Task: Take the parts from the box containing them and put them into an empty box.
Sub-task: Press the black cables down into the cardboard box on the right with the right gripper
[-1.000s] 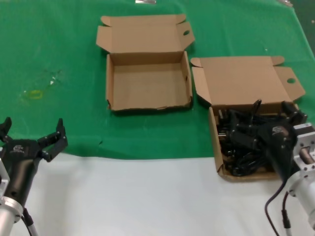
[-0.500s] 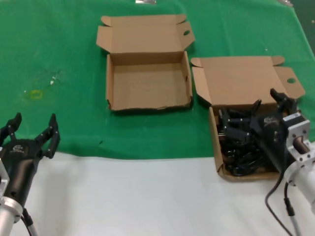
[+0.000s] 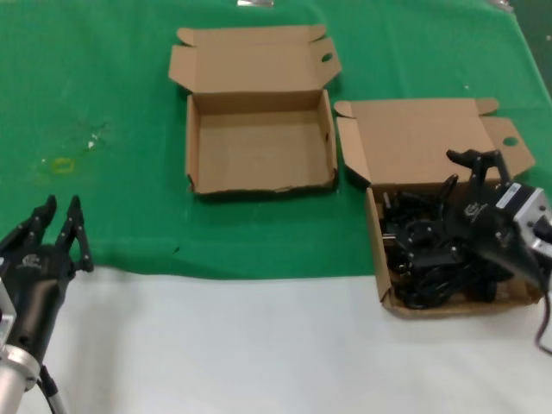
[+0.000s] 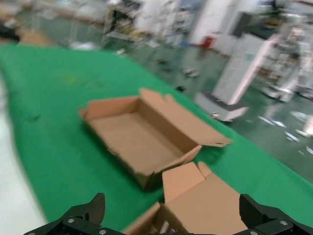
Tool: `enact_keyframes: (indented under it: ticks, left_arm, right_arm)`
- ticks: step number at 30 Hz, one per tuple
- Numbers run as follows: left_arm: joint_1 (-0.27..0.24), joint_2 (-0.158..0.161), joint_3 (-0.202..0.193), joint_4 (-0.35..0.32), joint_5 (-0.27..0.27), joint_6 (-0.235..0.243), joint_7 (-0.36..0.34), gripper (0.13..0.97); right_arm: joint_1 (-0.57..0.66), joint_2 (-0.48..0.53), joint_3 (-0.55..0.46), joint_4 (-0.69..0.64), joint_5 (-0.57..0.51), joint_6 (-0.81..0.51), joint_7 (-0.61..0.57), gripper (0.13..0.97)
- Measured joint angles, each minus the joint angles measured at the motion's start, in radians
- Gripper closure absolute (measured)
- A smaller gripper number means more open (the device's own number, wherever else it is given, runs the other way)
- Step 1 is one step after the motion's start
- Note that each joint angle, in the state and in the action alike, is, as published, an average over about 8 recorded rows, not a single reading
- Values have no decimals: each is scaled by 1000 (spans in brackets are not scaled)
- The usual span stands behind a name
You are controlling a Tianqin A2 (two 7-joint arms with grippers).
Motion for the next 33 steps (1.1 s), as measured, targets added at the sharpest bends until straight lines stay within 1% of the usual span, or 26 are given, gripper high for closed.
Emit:
enact_keyframes:
  ticks: [6, 9, 13, 19, 25, 29, 33]
  left_arm:
    - [0, 0, 0, 0, 0, 0, 0, 876]
    - [0, 0, 0, 0, 0, 0, 0, 876]
    - [0, 0, 0, 0, 0, 0, 0, 902]
    - [0, 0, 0, 0, 0, 0, 0, 946]
    - [0, 0, 0, 0, 0, 0, 0, 952]
    - [0, 0, 0, 0, 0, 0, 0, 953]
    - [0, 0, 0, 0, 0, 0, 0, 953]
  right_arm:
    - [133, 101, -22, -34, -21, -243, -56, 129]
    - [217, 129, -42, -65, -33, -371, -100, 129]
    - [345, 137, -79, -129, -61, -543, -170, 129]
    - [529, 104, -141, -265, -126, -759, -289, 129]
    - [676, 42, -192, -426, -196, -890, -427, 129]
    - [745, -1, -214, -526, -236, -929, -503, 129]
    - [780, -34, -227, -600, -263, -947, -553, 129]
